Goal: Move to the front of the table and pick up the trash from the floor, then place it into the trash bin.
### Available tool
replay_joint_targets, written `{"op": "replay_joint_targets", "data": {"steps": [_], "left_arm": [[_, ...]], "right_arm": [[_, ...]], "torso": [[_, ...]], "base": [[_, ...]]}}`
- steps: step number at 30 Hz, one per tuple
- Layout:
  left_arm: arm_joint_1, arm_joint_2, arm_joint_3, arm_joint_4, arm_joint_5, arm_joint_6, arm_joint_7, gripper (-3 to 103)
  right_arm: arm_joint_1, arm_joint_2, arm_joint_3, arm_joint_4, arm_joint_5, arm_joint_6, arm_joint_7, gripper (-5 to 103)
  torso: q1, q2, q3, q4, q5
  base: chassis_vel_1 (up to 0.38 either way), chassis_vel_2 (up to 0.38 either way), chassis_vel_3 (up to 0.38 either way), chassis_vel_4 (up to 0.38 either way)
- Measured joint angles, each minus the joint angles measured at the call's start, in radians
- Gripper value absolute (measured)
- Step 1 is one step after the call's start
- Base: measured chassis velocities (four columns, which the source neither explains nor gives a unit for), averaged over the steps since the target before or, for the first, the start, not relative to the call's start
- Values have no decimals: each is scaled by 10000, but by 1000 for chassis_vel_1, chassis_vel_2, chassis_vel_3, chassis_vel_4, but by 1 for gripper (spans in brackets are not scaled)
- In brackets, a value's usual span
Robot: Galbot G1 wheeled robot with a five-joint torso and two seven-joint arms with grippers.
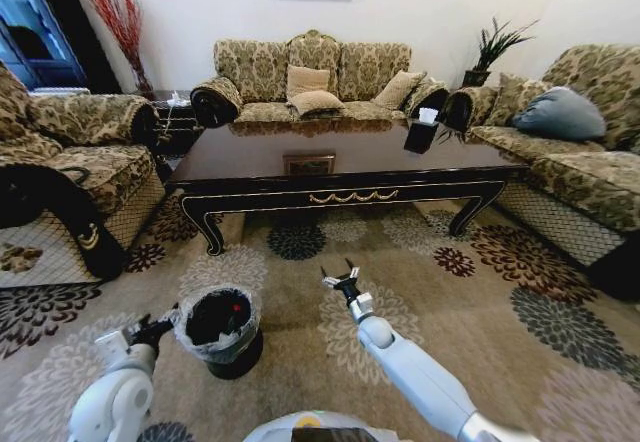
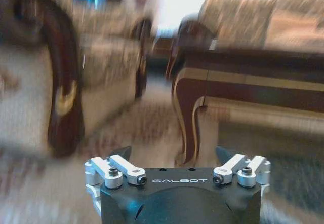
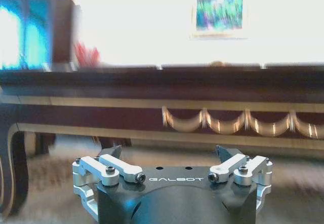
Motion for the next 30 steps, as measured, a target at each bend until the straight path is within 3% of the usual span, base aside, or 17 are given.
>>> {"op": "replay_joint_targets", "data": {"steps": [1, 2, 4, 7, 9, 15, 21, 30], "left_arm": [[31, -66, 3, 93, 703, -585, 340, 97], [31, -66, 3, 93, 703, -585, 340, 97], [41, -281, 92, 351, 2117, -1710, 937, 100], [-112, -620, 246, 695, 2660, -2627, 1339, 100], [-182, -698, 311, 833, 2789, -2800, 1367, 100], [-473, -770, 502, 972, 2982, -2925, 1439, 100], [-516, -813, 574, 728, 2842, -2622, 1455, 100], [-533, -766, 567, 645, 2539, -2547, 1563, 100]], "right_arm": [[-99, -124, 192, 195, 25, 129, -180, 100], [-99, -124, 192, 195, 25, 129, -180, 100], [-361, -381, 635, 610, 261, 204, -377, 100], [-794, -449, 1364, 1071, 383, 250, -508, 100], [-989, -456, 1625, 1271, 385, 232, -482, 100], [-2248, -941, 2953, 3091, 385, -812, 279, 100], [-3765, -1723, 4163, 4997, 448, -1884, 872, 100], [-4803, -1879, 4794, 6148, 843, -2197, 986, 100]], "torso": [[0, 0, 0, -1, -1], [0, 0, 0, -1, -1], [0, 0, 0, -3, -4], [0, 0, 0, -4, -1], [0, 0, 0, 3, -2], [0, 0, 0, -3, -3], [0, 0, -1, -4, -2], [-1, 0, -1, -1, -3]], "base": [[0, 0, 0, 0], [0, 0, 0, 0], [0, 0, 0, 0], [0, 0, 0, 0], [0, 0, 0, 0], [0, 0, 0, 0], [0, 0, 0, 0], [0, 0, 0, 0]]}}
